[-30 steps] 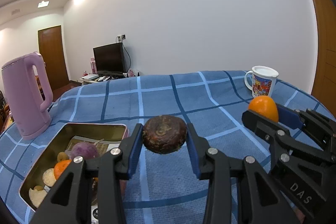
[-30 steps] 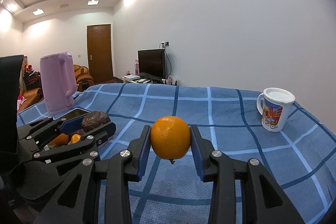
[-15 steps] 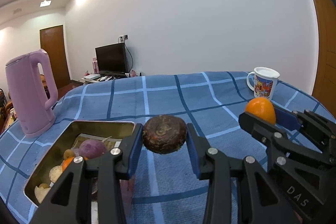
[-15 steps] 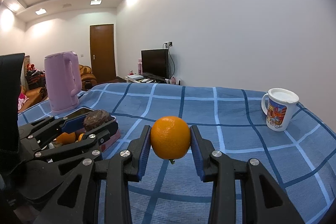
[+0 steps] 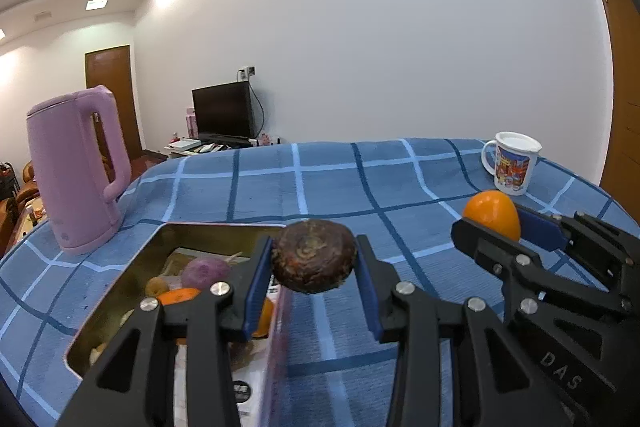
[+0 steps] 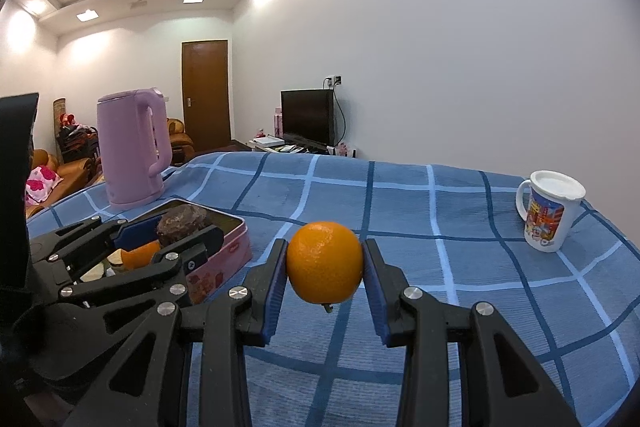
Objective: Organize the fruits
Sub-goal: 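Lift and carry the dark fruit and mandarin toward the pink tin with both grippers, then lower the dark fruit and mandarin into the tin with both grippers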
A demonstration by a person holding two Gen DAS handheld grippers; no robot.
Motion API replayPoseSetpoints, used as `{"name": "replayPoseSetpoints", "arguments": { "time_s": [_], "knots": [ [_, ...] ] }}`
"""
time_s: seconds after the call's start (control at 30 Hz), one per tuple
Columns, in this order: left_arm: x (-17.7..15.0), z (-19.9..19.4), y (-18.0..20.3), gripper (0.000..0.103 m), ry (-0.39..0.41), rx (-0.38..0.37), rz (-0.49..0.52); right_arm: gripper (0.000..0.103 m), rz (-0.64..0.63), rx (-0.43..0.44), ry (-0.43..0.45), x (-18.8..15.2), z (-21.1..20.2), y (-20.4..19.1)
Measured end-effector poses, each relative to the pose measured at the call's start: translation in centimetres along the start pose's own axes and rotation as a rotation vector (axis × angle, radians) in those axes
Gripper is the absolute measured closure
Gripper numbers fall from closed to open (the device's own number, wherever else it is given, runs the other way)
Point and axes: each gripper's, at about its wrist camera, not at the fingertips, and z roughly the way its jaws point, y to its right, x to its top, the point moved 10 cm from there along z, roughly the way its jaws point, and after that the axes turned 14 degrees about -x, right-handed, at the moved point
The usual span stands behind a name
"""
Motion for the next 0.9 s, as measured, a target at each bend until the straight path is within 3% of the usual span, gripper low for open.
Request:
{"name": "replayPoseSetpoints", "arguments": {
  "time_s": [0.9],
  "knots": [
    [-0.8, -3.2, -5.9, 0.061, 0.0, 0.068, -0.048, 0.064, -0.049, 0.094, -0.02, 0.2, -0.5, -6.0]
  ]
}}
